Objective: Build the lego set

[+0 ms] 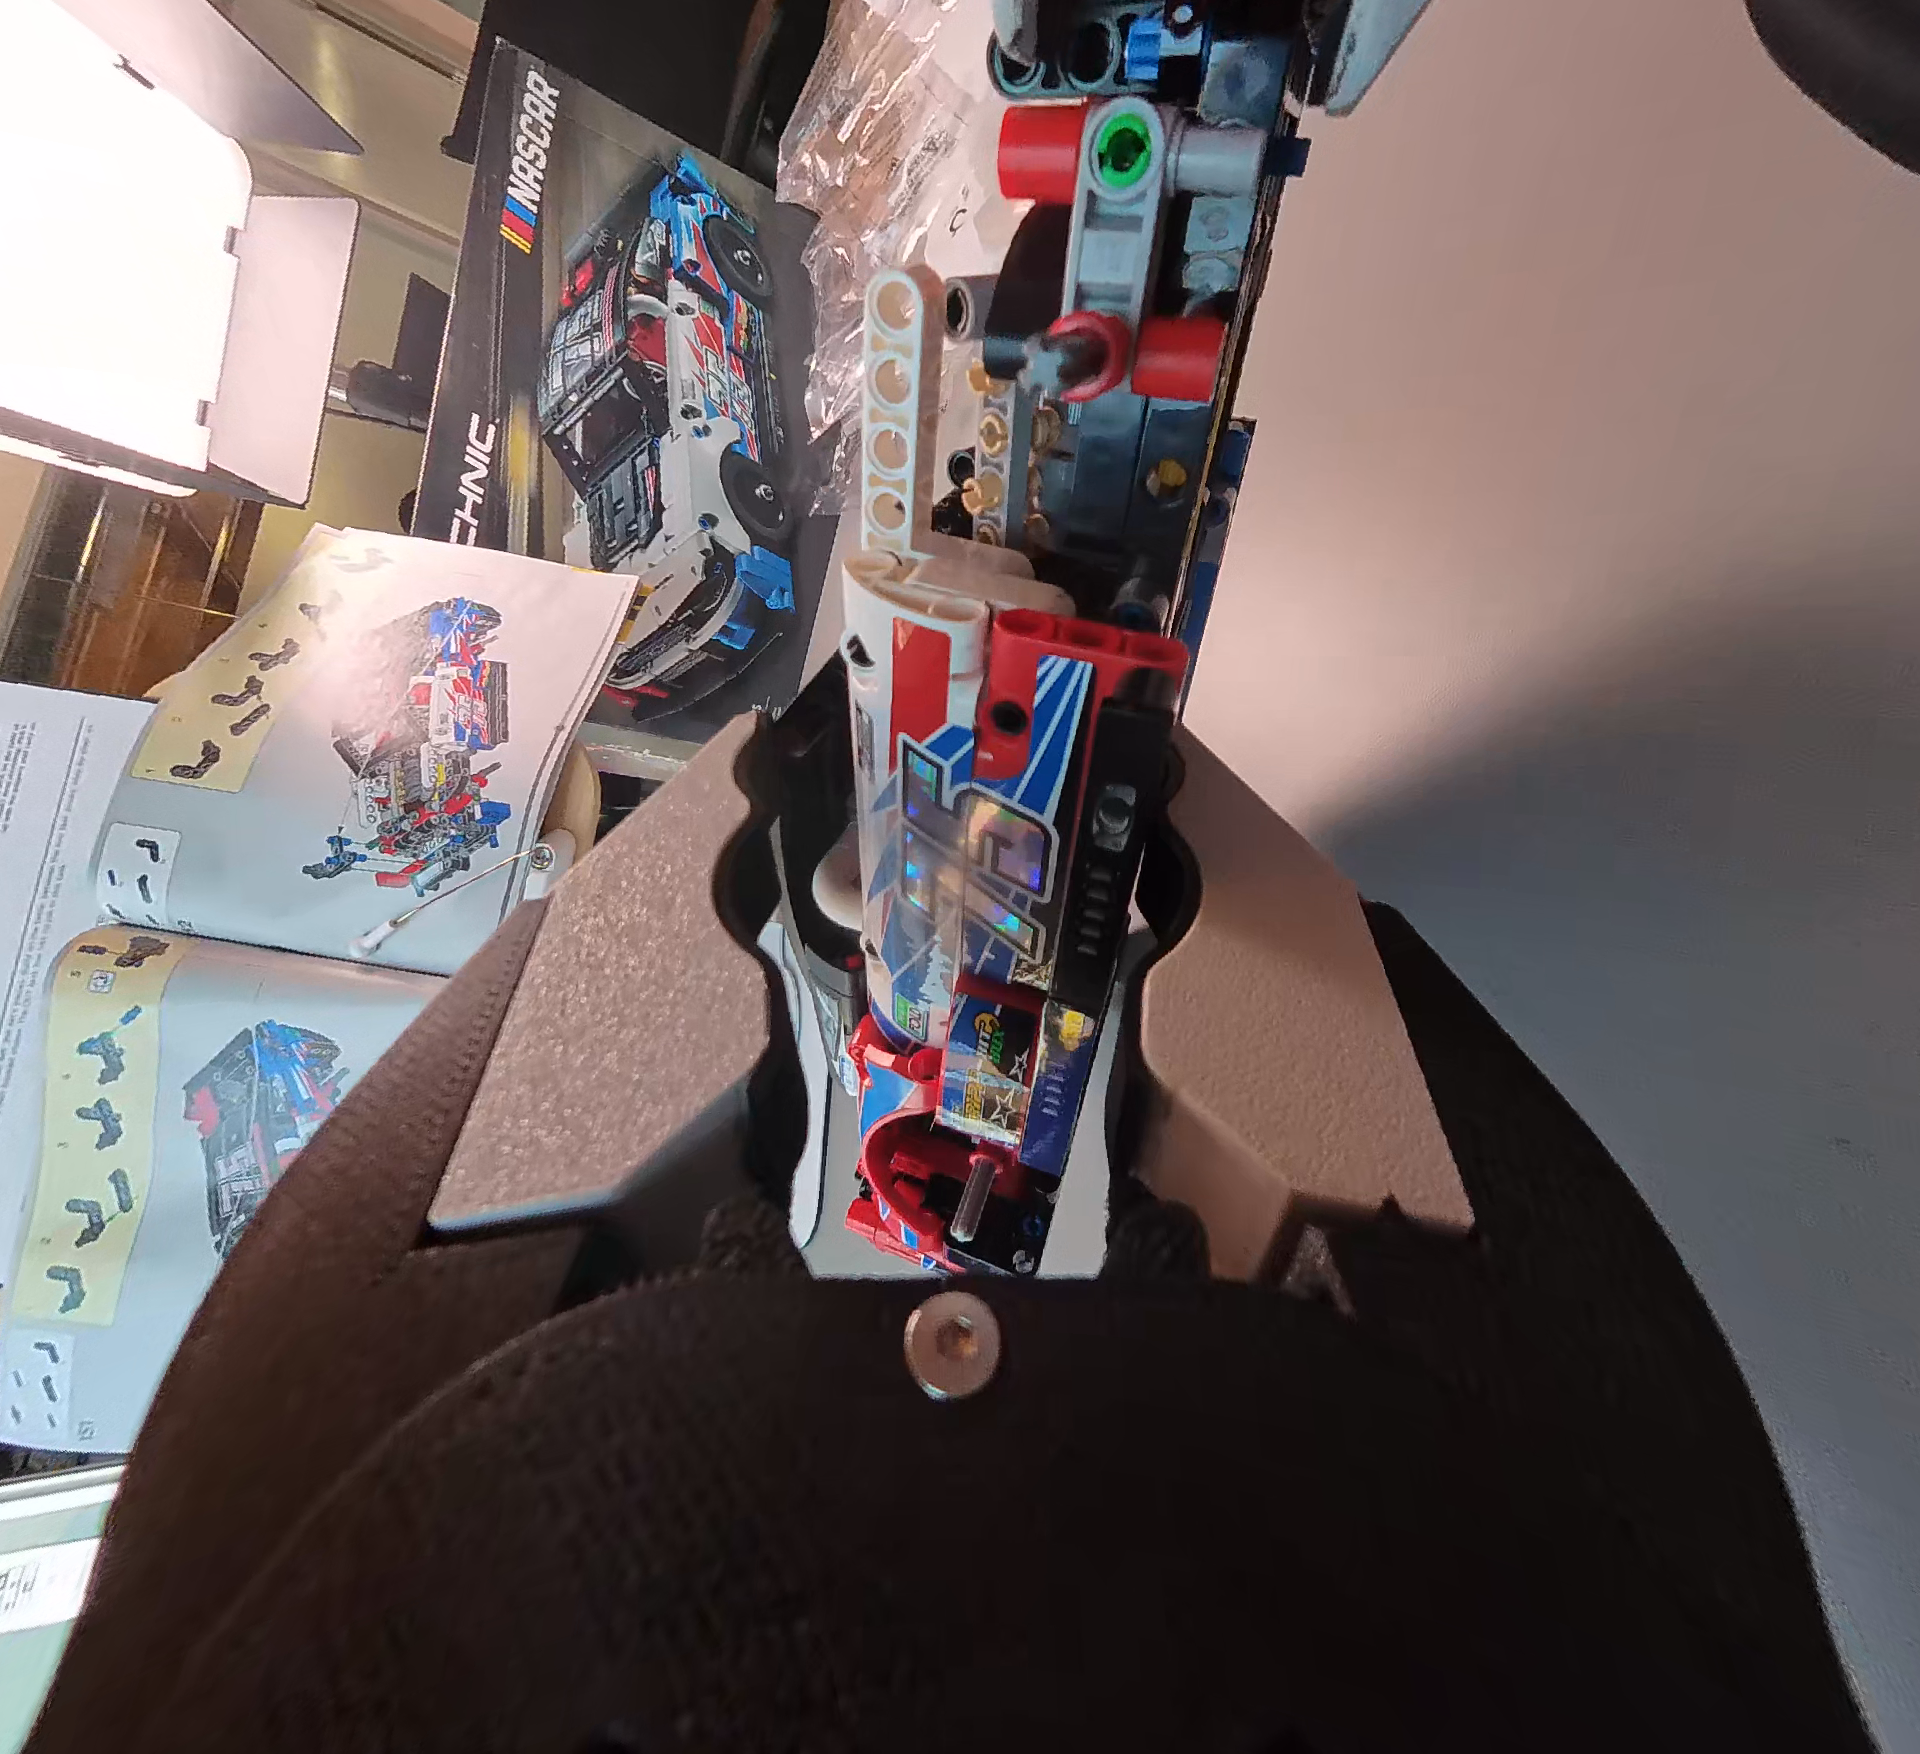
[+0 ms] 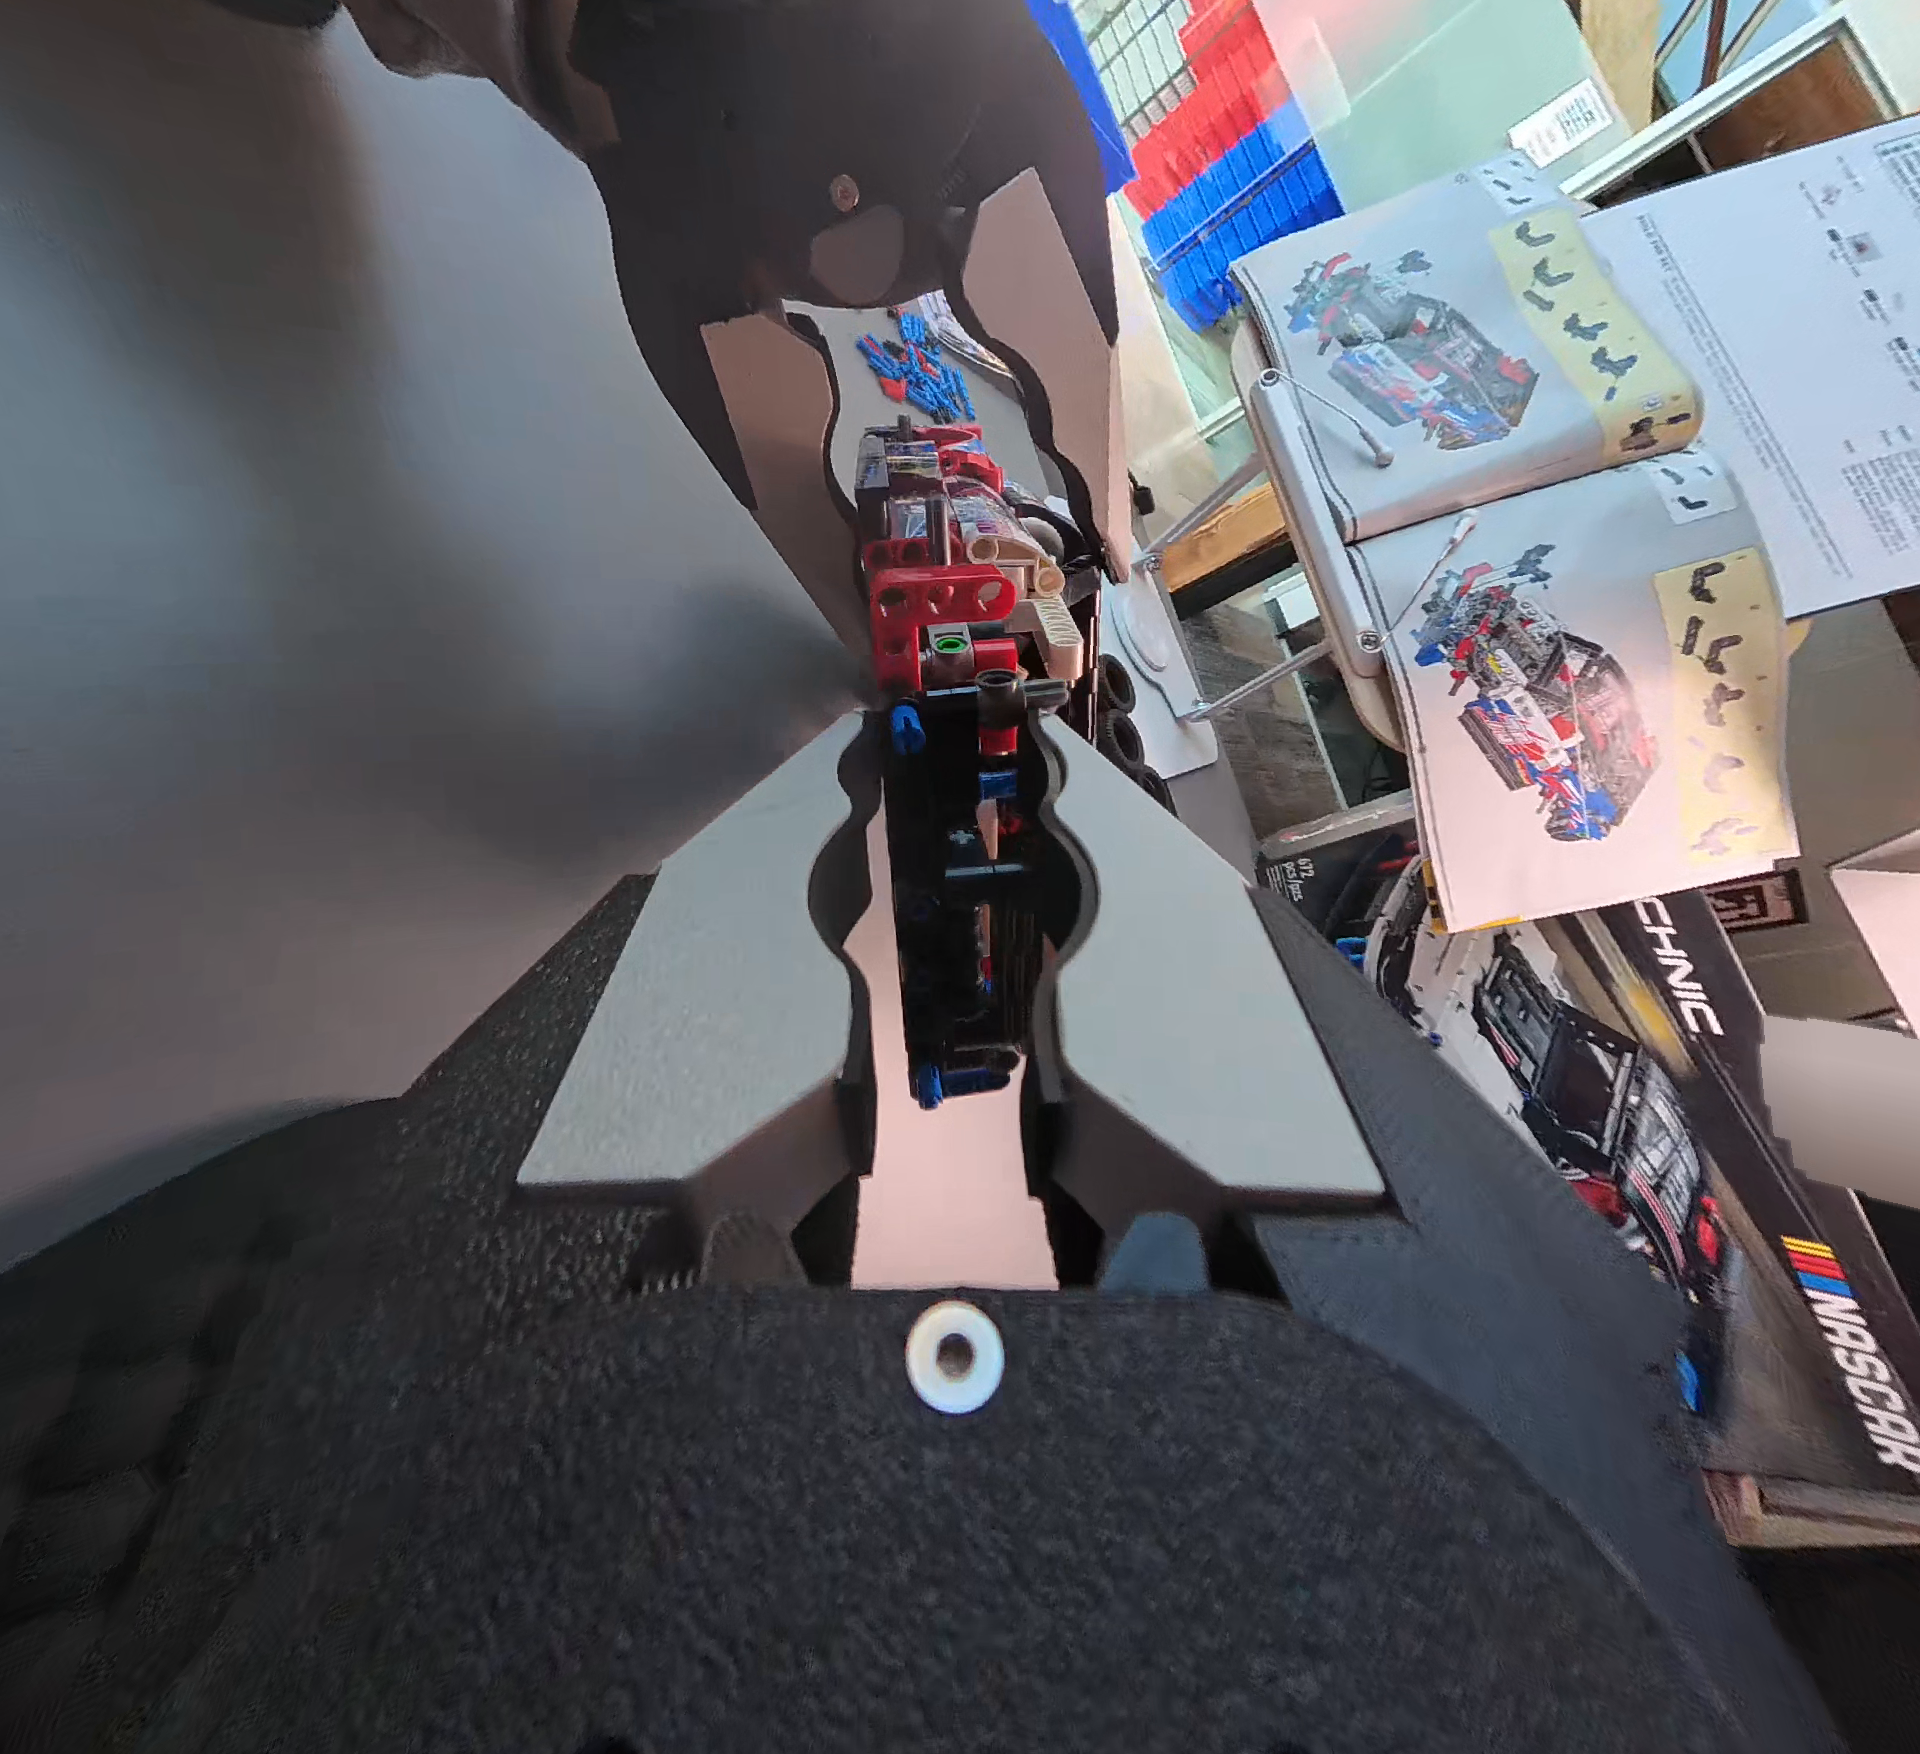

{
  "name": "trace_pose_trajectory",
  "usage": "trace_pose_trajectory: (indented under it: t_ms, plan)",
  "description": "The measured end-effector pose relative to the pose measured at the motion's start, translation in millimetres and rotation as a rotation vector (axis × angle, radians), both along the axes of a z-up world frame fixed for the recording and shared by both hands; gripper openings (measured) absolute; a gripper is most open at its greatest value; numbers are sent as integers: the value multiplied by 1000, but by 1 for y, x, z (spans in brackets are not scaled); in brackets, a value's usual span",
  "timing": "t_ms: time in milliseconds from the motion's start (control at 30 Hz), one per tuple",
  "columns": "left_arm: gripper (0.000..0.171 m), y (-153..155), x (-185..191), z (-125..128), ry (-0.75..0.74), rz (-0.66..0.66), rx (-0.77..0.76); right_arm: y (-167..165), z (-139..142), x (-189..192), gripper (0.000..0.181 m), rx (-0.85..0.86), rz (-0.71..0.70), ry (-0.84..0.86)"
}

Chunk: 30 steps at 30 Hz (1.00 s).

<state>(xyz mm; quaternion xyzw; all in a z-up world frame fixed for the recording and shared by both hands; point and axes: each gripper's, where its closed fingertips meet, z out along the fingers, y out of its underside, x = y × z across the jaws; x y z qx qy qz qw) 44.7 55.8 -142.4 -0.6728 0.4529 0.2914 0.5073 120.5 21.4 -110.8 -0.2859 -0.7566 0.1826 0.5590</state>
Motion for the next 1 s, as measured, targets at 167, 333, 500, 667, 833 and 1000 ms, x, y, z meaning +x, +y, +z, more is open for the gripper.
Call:
trace_pose_trajectory:
  t_ms: [167, 333, 500, 667, 833, 1000]
  plan:
    - [69, -3, -1, -2, 6, -22, 5, -6, -5, -1, 24, -40, 47, -16]
    - [68, 4, -11, 5, -81, -9, -30, 11, 8, -8, 27, -31, -59, 75]
    - [68, 11, -13, 11, -136, -11, -95, 25, 24, -3, 40, -101, -131, 186]
    - [68, 13, 3, 11, -183, -84, -162, 37, 22, 3, 29, -135, -174, 200]
    - [68, 17, 5, 11, -235, -135, -210, 42, 23, 6, 26, -209, -144, 187]
    - [68, 18, 5, 11, -269, -168, -255, 43, 25, 5, 26, -256, -129, 165]
